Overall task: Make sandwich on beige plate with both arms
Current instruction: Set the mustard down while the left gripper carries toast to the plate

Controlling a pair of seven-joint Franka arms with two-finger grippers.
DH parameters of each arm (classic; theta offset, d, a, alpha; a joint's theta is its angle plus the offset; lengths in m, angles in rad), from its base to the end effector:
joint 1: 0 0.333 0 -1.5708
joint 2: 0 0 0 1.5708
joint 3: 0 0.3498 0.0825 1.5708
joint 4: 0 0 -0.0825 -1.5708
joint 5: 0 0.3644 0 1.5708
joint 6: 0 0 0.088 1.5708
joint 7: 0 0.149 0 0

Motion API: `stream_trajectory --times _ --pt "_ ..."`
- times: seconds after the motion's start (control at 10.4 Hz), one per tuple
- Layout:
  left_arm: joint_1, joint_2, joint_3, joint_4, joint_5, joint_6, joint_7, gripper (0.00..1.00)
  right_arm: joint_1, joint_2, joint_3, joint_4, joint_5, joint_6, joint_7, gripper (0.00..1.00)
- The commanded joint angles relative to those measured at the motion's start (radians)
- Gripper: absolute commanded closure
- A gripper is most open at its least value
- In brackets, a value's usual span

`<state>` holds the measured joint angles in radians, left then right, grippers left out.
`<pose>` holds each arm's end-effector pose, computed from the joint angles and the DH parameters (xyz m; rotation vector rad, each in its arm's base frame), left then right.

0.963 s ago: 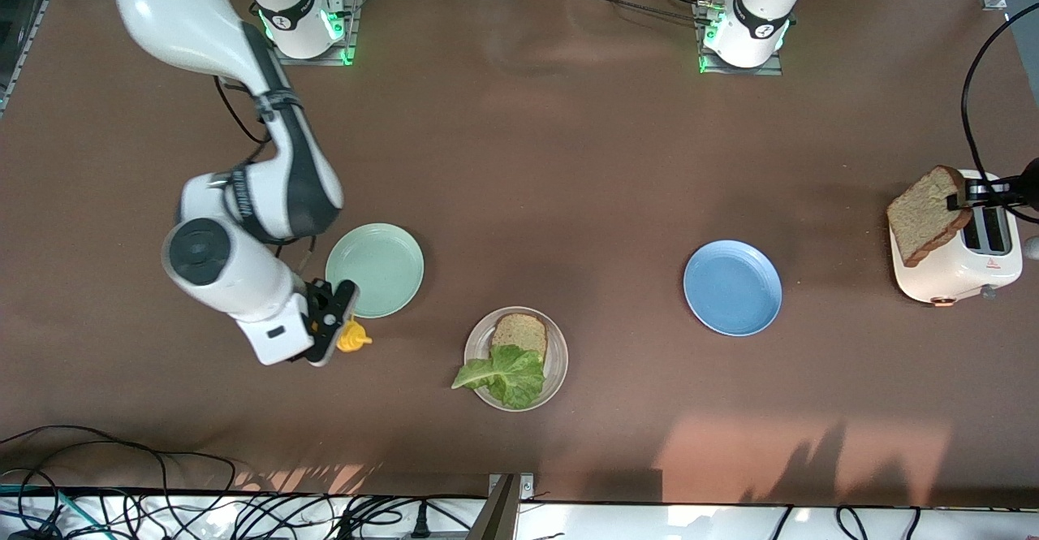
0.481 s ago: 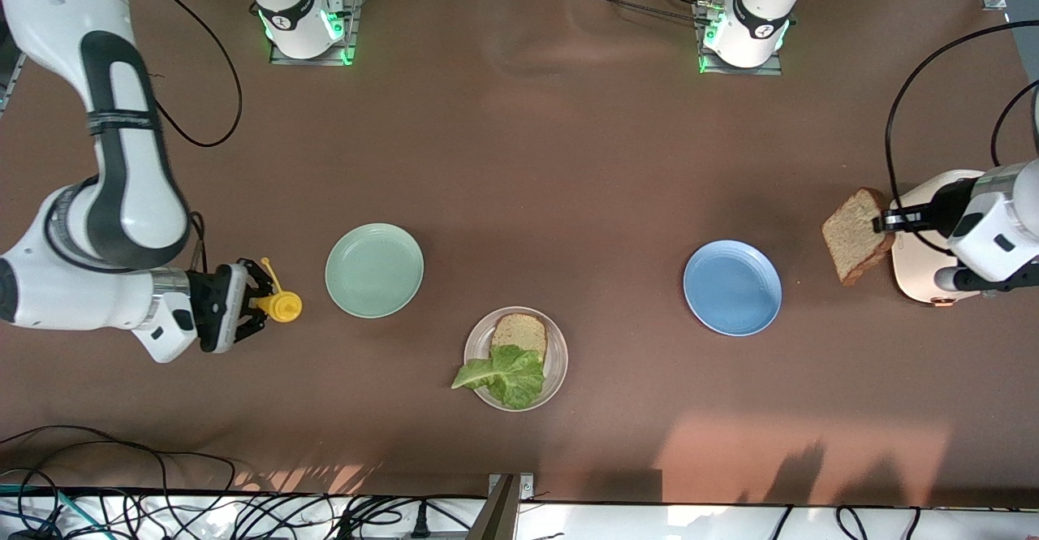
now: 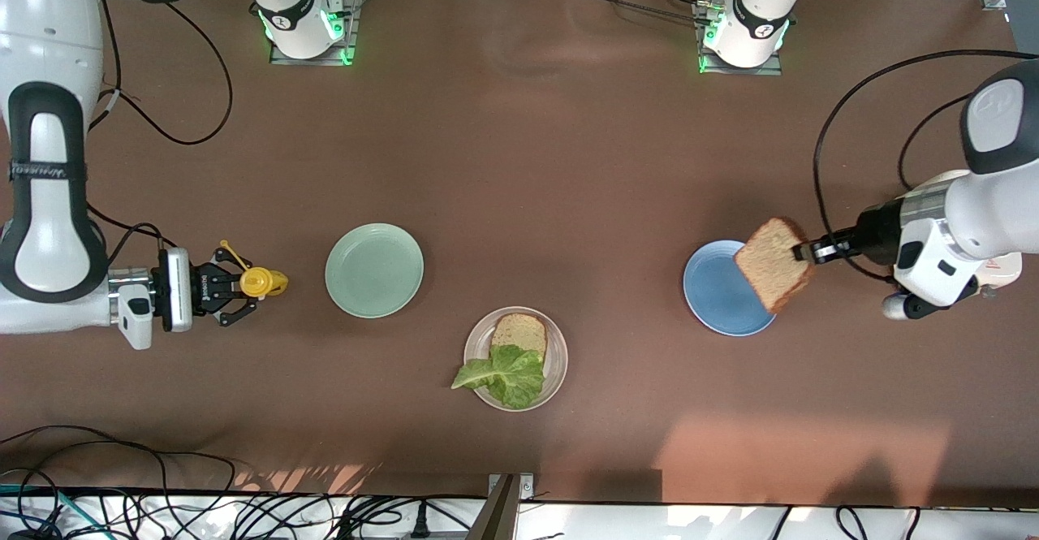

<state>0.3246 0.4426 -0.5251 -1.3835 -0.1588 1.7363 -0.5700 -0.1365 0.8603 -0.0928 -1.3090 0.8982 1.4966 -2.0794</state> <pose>0.6590 -0.0930 0.4836 2.7310 0.6073 -0.2398 0.6850 -0.0201 0.2315 -1.5186 -1.5653 -0.5765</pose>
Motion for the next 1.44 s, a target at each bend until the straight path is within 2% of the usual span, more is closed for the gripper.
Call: stream_trajectory --times 0.0,0.39,0.67,0.77,0.87,0.96,1.25,1.35 --pt "-0.099 0.053 0.005 0.017 -0.053 0.139 -0.169 0.99 -0.040 0.126 0.008 0.095 0.097 -0.114 -0.106 1.00" --pt "-0.245 0.129 0.005 0.026 -0.089 0.432 -0.388 0.99 -0.051 0.215 0.010 0.103 0.128 -0.116 -0.182 1.00" --pt "-0.343 0.247 0.005 0.069 -0.151 0.641 -0.421 0.97 -0.066 0.267 0.018 0.132 0.130 -0.114 -0.189 1.00" --pt "-0.370 0.275 0.007 0.070 -0.162 0.749 -0.424 0.97 -0.072 0.278 0.018 0.137 0.140 -0.113 -0.189 0.98" --pt "-0.395 0.309 0.007 0.072 -0.172 0.872 -0.424 0.97 -0.075 0.284 0.016 0.139 0.165 -0.108 -0.182 0.64" --pt "-0.430 0.336 0.007 0.078 -0.177 0.969 -0.424 0.97 -0.077 0.295 0.016 0.139 0.165 -0.108 -0.179 0.01" --pt "-0.498 0.415 0.008 0.092 -0.177 1.181 -0.423 0.97 -0.078 0.296 0.013 0.145 0.165 -0.107 -0.172 0.00" --pt "-0.519 0.453 0.010 0.124 -0.177 1.207 -0.423 0.97 -0.078 0.296 0.009 0.146 0.163 -0.107 -0.172 0.00"
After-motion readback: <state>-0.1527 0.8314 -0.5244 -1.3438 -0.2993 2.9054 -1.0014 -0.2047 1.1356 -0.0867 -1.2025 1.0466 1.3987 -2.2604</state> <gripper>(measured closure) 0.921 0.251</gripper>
